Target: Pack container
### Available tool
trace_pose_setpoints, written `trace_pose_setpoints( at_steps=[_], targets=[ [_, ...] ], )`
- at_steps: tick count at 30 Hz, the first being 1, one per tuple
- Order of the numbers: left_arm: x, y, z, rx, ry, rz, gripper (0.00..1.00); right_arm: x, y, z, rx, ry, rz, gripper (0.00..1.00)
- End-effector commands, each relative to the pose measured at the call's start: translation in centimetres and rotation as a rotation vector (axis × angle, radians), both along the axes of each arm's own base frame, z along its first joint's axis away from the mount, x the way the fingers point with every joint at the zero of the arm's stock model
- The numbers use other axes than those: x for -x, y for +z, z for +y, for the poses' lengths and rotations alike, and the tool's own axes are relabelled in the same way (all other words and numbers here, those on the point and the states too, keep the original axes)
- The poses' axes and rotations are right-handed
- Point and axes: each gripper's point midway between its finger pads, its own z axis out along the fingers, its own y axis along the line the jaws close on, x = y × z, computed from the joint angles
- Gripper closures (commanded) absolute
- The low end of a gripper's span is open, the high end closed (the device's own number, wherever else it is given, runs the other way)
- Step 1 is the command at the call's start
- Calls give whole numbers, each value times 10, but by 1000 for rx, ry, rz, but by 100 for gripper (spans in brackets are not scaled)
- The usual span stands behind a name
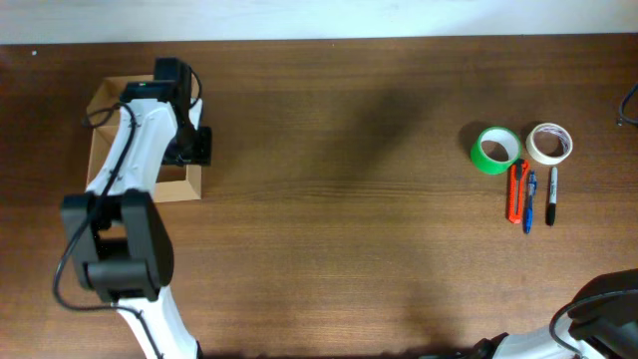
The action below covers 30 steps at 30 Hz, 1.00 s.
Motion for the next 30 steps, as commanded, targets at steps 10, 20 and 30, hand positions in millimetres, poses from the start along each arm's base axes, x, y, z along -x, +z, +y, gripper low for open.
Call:
trace_pose_setpoints(
  at_steps=[10,20,30],
  targets=[
    [-1,-25,-4,27,29,50,98,2,11,-6,29,-18,-13,1],
    [-35,71,-33,40,44,-90,98,2,11,-6,29,-18,-13,1],
    [-30,224,-148,128,-23,-417,99,2,11,-6,29,-18,-13,1]
  ],
)
